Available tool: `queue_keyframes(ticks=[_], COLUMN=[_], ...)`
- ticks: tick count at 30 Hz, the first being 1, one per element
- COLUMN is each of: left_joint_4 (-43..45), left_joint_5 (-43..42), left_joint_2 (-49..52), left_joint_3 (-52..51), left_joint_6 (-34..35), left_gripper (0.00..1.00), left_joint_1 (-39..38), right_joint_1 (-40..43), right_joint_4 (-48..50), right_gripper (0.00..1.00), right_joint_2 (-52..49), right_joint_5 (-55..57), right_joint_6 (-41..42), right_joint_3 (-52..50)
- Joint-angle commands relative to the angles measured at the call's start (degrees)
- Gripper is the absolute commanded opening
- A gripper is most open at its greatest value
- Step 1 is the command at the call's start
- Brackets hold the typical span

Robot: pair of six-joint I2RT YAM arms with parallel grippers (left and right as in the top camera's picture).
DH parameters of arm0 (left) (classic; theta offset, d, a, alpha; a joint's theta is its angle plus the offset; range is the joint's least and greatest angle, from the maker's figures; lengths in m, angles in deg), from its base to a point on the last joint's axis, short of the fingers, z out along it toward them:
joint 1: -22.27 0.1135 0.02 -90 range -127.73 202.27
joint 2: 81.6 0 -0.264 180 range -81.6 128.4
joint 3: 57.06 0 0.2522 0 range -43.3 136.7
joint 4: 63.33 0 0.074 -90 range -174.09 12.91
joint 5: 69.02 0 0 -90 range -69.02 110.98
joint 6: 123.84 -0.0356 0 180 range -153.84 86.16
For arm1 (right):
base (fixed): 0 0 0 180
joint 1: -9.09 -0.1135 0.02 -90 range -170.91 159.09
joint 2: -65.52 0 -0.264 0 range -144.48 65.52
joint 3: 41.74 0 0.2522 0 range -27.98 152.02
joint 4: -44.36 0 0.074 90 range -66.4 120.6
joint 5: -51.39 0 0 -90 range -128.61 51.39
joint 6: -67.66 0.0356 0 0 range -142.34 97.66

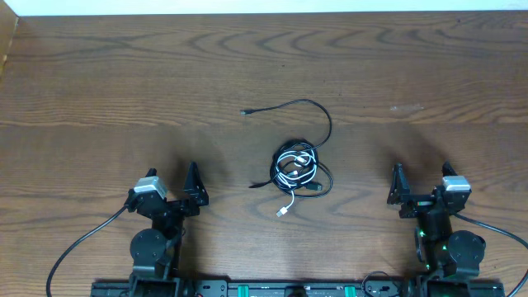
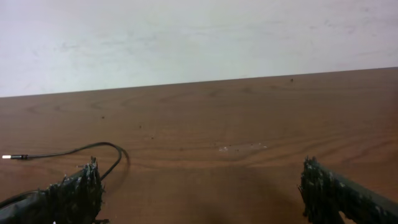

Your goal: Untangle cables

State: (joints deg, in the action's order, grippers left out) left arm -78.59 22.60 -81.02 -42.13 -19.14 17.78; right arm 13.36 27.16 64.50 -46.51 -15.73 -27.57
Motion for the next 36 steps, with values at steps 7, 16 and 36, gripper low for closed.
queue_keyframes(ticks=[7, 16, 36], left_joint_4=[-2.58, -2.58, -2.58], left_joint_5=[0.33, 0.33, 0.33], left_joint_2=[-0.31, -0.31, -0.31], left_joint_3=[-0.94, -0.94, -0.94], left_joint_6=[-1.16, -1.14, -1.16], left_gripper=[0.95, 0.95, 0.95], left_joint_1=[0.31, 0.31, 0.31], right_joint_1=[-0.31, -0.31, -0.31], right_joint_4=[-0.24, -0.24, -0.22], right_gripper=[0.99, 0.99, 0.99], right_joint_2=[0.11, 0.11, 0.11], right_joint_5=[0.24, 0.24, 0.24], right_joint_6=[0.61, 0.63, 0.61], right_joint_3=[-0.09, -0.09, -0.09])
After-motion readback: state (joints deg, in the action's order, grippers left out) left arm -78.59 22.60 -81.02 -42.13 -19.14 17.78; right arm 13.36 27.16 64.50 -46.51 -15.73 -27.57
